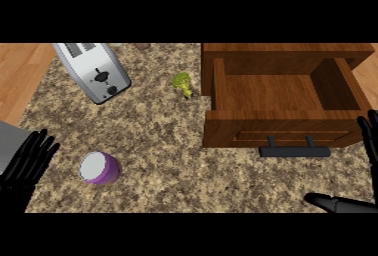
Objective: Pick up the can, place it into the drawer and close the drawer
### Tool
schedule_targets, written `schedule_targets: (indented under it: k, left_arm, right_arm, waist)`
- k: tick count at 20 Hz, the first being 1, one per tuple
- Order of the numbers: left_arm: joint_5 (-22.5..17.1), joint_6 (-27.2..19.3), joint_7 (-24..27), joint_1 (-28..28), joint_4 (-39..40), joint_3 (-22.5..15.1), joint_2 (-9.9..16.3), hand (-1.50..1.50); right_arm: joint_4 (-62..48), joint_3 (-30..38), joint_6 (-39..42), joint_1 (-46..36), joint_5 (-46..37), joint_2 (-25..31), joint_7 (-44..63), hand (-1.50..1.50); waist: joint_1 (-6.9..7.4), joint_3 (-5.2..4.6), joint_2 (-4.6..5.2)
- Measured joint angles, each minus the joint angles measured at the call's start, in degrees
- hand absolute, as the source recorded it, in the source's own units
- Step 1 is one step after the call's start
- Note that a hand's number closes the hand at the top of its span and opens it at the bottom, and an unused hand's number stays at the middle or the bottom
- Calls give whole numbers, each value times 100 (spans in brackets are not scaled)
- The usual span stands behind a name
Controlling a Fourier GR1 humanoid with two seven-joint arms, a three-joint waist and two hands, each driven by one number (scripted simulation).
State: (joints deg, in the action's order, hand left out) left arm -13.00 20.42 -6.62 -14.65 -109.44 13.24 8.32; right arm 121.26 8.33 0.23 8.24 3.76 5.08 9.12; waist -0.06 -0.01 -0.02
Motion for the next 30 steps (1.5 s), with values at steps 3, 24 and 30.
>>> schedule_targets:
  k: [3,24,30]
  left_arm:
    - [395,-52,276,-59,227,-151,-191,-150]
    - [1511,-416,2588,679,3535,141,-229,-150]
    - [1622,-573,3118,1217,4683,225,-116,-150]
  right_arm:
    - [-81,82,27,-54,24,9,-8,-150]
    - [487,622,399,116,465,77,422,-150]
    - [711,758,442,64,512,133,724,-150]
  waist:
    - [4,0,0]
    - [-9,-1,2]
    - [-17,-2,1]
